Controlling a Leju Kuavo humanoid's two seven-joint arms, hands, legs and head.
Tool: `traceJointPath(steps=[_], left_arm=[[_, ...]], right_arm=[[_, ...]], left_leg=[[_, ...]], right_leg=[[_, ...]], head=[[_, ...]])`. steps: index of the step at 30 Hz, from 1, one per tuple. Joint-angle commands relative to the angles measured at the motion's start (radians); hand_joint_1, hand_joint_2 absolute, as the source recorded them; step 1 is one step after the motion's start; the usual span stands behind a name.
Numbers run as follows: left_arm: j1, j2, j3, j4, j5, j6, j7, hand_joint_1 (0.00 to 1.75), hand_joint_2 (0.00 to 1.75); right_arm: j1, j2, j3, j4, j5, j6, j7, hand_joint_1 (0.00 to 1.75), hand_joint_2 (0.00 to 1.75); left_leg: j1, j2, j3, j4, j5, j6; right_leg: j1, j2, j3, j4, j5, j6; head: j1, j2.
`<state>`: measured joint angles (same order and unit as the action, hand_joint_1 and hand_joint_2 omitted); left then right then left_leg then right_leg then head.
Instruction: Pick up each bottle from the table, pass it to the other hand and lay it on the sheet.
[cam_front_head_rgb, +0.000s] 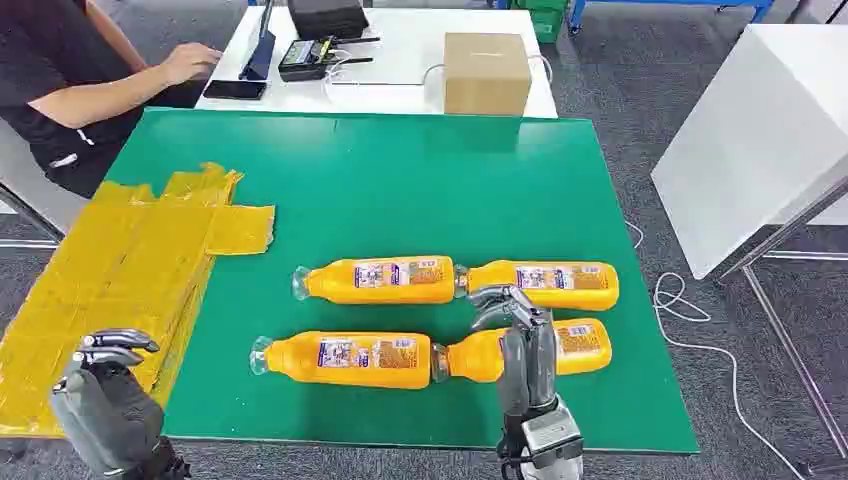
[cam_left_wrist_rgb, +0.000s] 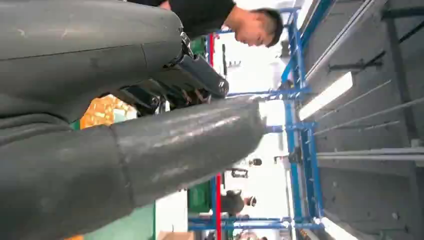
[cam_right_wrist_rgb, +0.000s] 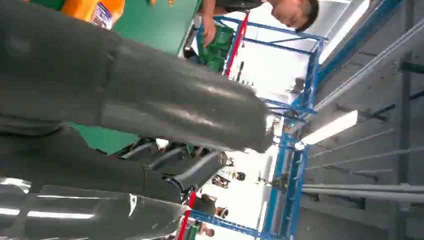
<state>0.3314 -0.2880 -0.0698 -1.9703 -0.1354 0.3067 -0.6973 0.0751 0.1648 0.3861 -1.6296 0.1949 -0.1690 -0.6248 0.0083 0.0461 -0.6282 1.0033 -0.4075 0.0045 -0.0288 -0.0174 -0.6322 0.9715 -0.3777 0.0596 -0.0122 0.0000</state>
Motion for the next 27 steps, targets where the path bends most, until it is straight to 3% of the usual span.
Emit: traceJointPath(steps=[1,4,5,6,7,17,18,19,27], left_arm=[[0.007,-0.015,-0.006,0.113,0.007,-0.036,-0.001,0.00,0.00],[0.002,-0.016,0.003,0.124,0.013,-0.046,-0.001,0.00,0.00],[0.002,-0.016,0.003,0.124,0.013,-0.046,-0.001,0.00,0.00],[0.002,-0.016,0.003,0.124,0.013,-0.046,-0.001,0.00,0.00],[0.002,-0.016,0.003,0.124,0.013,-0.046,-0.001,0.00,0.00],[0.002,-0.016,0.003,0.124,0.013,-0.046,-0.001,0.00,0.00],[0.001,-0.017,0.006,0.125,0.014,-0.050,-0.001,0.00,0.00],[-0.025,-0.036,0.038,0.171,0.007,-0.093,-0.001,0.00,0.00],[-0.030,-0.046,0.058,0.181,0.013,-0.109,-0.001,0.00,0.00]], right_arm=[[-0.033,-0.025,0.016,0.099,0.069,-0.024,0.077,0.00,0.00],[-0.034,-0.030,0.022,0.102,0.098,-0.026,0.102,0.00,0.00],[-0.034,-0.030,0.022,0.102,0.098,-0.026,0.102,0.00,0.00],[-0.034,-0.030,0.022,0.102,0.098,-0.026,0.102,0.00,0.00],[-0.034,-0.030,0.022,0.102,0.098,-0.026,0.102,0.00,0.00],[-0.034,-0.030,0.022,0.102,0.098,-0.026,0.102,0.00,0.00],[-0.034,-0.032,0.026,0.101,0.102,-0.020,0.110,0.00,1.75],[-0.072,-0.061,0.124,0.162,0.405,0.042,0.339,0.00,1.75],[-0.088,-0.071,0.170,0.196,0.479,0.048,0.381,0.00,1.75]], left_leg=[[0.001,-0.002,0.006,-0.001,-0.002,0.000],[0.002,-0.005,0.011,-0.001,-0.005,0.000],[0.001,-0.003,0.005,-0.002,-0.002,0.001],[0.002,-0.005,0.011,-0.001,-0.006,0.001],[0.000,-0.002,0.004,-0.001,-0.002,0.000],[0.002,-0.004,0.007,-0.001,-0.004,0.000],[0.001,-0.002,0.004,-0.001,-0.003,0.000],[0.000,-0.002,0.003,-0.001,-0.002,0.001],[0.001,-0.003,0.007,-0.001,-0.004,0.000]], right_leg=[[0.000,0.001,0.006,-0.002,-0.002,-0.003],[0.001,0.002,0.011,-0.002,-0.004,-0.005],[0.000,0.001,0.005,-0.002,-0.002,-0.002],[0.001,0.002,0.011,-0.001,-0.004,-0.005],[-0.001,0.001,0.004,-0.001,-0.001,-0.001],[0.000,0.002,0.007,-0.001,-0.003,-0.003],[0.000,0.001,0.004,-0.001,-0.002,-0.002],[-0.001,0.001,0.003,-0.001,-0.002,-0.001],[0.000,0.002,0.007,-0.002,-0.002,-0.003]], head=[[0.000,0.000],[0.000,0.000],[0.000,0.000],[0.000,0.000],[0.000,0.000],[0.000,0.000],[0.000,0.000],[0.000,0.000],[0.000,0.000]])
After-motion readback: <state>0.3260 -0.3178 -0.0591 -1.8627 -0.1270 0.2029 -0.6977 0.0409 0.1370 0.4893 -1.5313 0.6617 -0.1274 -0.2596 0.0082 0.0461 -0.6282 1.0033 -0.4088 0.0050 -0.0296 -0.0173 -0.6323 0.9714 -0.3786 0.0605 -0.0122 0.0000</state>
